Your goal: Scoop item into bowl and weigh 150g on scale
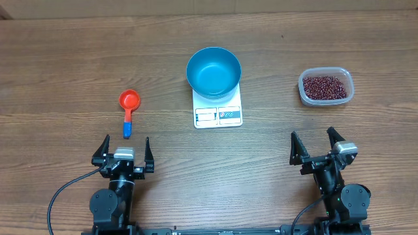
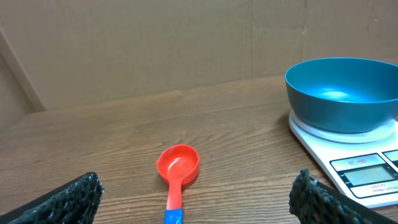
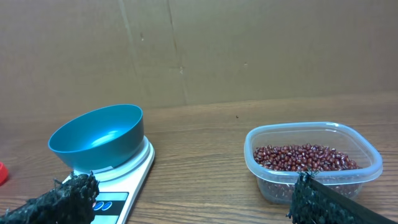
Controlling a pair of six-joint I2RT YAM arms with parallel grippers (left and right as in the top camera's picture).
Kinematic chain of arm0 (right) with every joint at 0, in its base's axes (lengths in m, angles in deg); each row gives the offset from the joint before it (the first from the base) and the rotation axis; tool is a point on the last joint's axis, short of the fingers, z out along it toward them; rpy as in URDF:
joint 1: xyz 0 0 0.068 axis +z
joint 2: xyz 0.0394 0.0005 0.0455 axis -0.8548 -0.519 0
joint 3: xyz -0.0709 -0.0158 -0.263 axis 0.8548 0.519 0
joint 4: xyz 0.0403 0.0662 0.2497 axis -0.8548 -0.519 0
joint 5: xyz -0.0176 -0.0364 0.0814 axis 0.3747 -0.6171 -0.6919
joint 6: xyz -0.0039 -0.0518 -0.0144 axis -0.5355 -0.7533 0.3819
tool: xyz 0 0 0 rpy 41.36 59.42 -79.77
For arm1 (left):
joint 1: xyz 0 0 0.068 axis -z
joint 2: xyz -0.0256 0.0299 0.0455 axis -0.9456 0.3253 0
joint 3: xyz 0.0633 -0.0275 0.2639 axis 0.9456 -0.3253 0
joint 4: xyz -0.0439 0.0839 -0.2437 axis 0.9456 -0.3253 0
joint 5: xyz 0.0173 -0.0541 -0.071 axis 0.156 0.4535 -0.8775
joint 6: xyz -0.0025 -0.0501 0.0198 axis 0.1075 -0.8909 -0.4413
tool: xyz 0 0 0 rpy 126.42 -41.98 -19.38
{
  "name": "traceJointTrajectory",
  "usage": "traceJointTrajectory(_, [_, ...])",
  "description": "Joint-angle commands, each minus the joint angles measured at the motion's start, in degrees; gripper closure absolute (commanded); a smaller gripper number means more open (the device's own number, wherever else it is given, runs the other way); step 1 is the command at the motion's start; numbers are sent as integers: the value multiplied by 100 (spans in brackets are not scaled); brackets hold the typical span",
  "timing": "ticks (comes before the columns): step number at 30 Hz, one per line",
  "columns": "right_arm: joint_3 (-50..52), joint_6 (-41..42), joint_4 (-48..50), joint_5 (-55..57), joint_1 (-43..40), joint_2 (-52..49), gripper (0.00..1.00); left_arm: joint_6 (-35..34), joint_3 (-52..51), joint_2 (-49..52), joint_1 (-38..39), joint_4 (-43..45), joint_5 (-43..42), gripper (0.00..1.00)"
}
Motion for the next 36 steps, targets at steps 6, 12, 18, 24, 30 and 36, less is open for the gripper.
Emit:
traceJointTrajectory(6, [61, 11, 33, -2, 26, 68, 0, 63, -33, -59, -35, -4, 59, 0])
traceJointTrajectory(12, [61, 13, 33, -2, 26, 68, 0, 66, -33, -59, -35, -4, 66, 1])
traceJointTrajectory(18, [61, 11, 33, -2, 26, 68, 0, 63, -33, -59, -35, -2, 57, 0])
traceJointTrajectory(24, [61, 13, 33, -2, 26, 68, 0, -92, -33, -55, -33, 44, -260, 0])
traceJointTrajectory(30, [61, 11, 33, -2, 26, 68, 0, -90, 109, -37, -33, -46, -286, 0])
traceJointTrajectory(36, [61, 13, 33, -2, 26, 68, 0, -92, 612, 422, -33, -203, -479, 0])
